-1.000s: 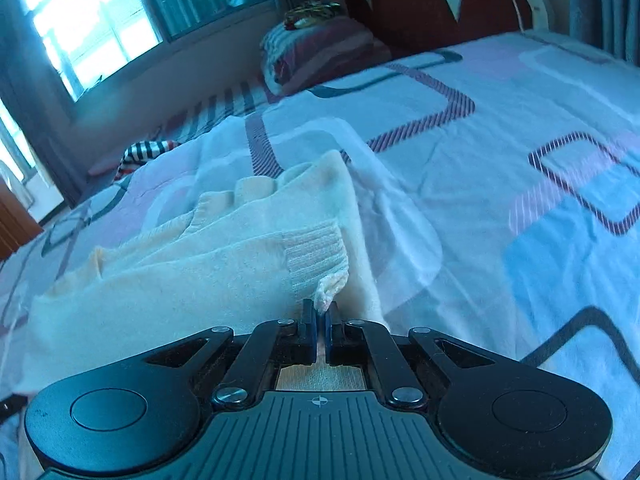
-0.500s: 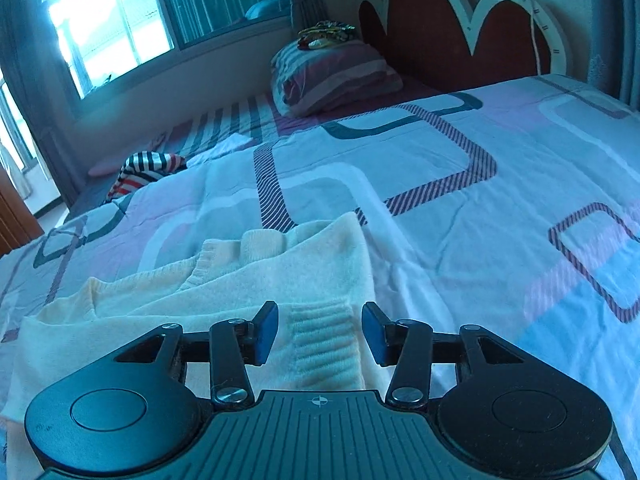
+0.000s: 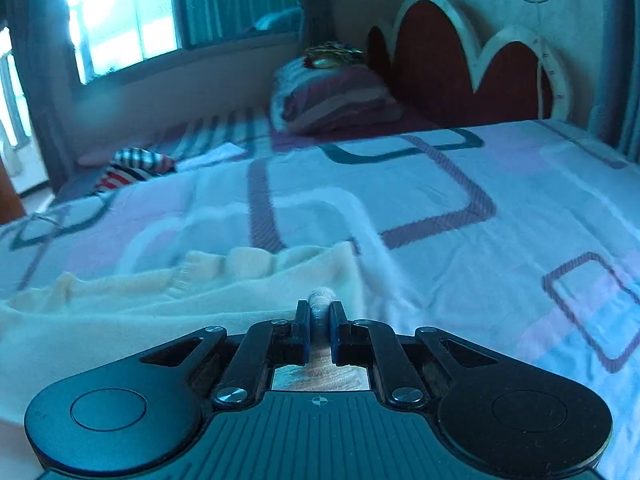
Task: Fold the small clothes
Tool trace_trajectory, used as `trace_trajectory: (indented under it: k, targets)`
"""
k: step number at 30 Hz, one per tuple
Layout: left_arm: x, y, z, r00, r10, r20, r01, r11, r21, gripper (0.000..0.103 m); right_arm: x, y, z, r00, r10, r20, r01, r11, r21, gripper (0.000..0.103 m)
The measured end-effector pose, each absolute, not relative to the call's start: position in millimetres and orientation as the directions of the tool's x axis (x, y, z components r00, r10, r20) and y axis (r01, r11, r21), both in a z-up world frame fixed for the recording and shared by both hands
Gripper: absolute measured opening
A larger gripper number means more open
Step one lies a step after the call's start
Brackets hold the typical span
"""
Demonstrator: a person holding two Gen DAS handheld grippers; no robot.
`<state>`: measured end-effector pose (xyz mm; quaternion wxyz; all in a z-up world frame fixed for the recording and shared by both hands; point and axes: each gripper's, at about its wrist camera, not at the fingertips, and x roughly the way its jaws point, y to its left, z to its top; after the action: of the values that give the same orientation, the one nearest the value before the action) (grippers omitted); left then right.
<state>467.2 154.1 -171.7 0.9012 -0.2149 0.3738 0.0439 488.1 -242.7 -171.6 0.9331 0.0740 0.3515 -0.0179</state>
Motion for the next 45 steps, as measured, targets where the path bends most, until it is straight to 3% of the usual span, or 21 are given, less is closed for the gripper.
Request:
trace_trajectory:
  k: [2, 4, 6, 12, 14, 16, 24, 32, 34, 36, 42, 45]
  targets:
    - [467.1, 151.6, -172.0, 0.721, -0.068, -0.690, -0.233, 0.913, -0.333, 0.029, 492.0, -242.6, -182.6, 0.721, 0.037, -0.692, 0.072, 0.989, 0.127, 0.008]
    - [467.2, 149.3, -172.8, 0.724, -0.034, -0.689, -0.236, 0.926, -0.293, 0.016, 491.3, -236.9, -180.6, 0.725, 0.029, -0.688, 0.042, 0.995, 0.086, 0.009]
    - [465.8, 151.1, -173.4, 0.728, -0.014, -0.686, -0.247, 0.927, -0.281, 0.013, 489.3, -237.3, -174.1, 0.744, 0.020, -0.668, 0.052, 0.995, 0.088, 0.018]
    - [463.9, 147.5, -168.7, 0.721, 0.000, -0.693, -0.239, 0.939, -0.248, 0.011, 472.6, -230.3, -156.2, 0.790, 0.065, -0.610, 0.004, 0.994, 0.111, 0.022]
    - [459.6, 145.4, -162.6, 0.720, 0.003, -0.694, -0.248, 0.935, -0.253, 0.013, 471.3, -223.3, -160.5, 0.769, 0.085, -0.634, -0.024, 0.994, 0.105, 0.022]
    - [452.8, 139.8, -154.7, 0.729, 0.010, -0.685, -0.236, 0.942, -0.237, 0.024, 469.7, -218.8, -164.1, 0.756, 0.100, -0.647, -0.034, 0.993, 0.114, 0.022]
    - [434.6, 95.4, -131.3, 0.741, -0.032, -0.671, -0.126, 0.974, -0.186, 0.027, 459.0, -190.6, -159.7, 0.736, 0.184, -0.652, -0.127, 0.983, 0.134, 0.022]
    - [430.8, 67.9, -158.7, 0.685, -0.054, -0.727, -0.061, 0.990, -0.130, 0.029, 456.7, -169.7, -171.1, 0.699, 0.193, -0.689, -0.175, 0.980, 0.097, 0.023]
    - [428.3, 72.2, -162.0, 0.695, -0.051, -0.717, -0.046, 0.992, -0.116, 0.031, 456.9, -177.5, -178.7, 0.696, 0.150, -0.702, -0.150, 0.987, 0.062, 0.025]
    - [427.6, 77.8, -161.2, 0.691, -0.058, -0.721, -0.048, 0.991, -0.126, 0.030, 455.1, -193.8, -184.7, 0.705, 0.086, -0.704, -0.098, 0.995, 0.023, 0.045]
    - [420.1, 82.4, -150.3, 0.687, -0.042, -0.725, -0.085, 0.987, -0.138, 0.026, 451.9, -226.8, -180.4, 0.706, 0.010, -0.709, 0.001, 1.000, 0.015, 0.046]
    - [407.0, 71.7, -139.9, 0.706, -0.060, -0.706, -0.052, 0.989, -0.137, 0.030, 437.0, -225.9, -166.1, 0.718, 0.096, -0.690, -0.022, 0.993, 0.116, 0.046]
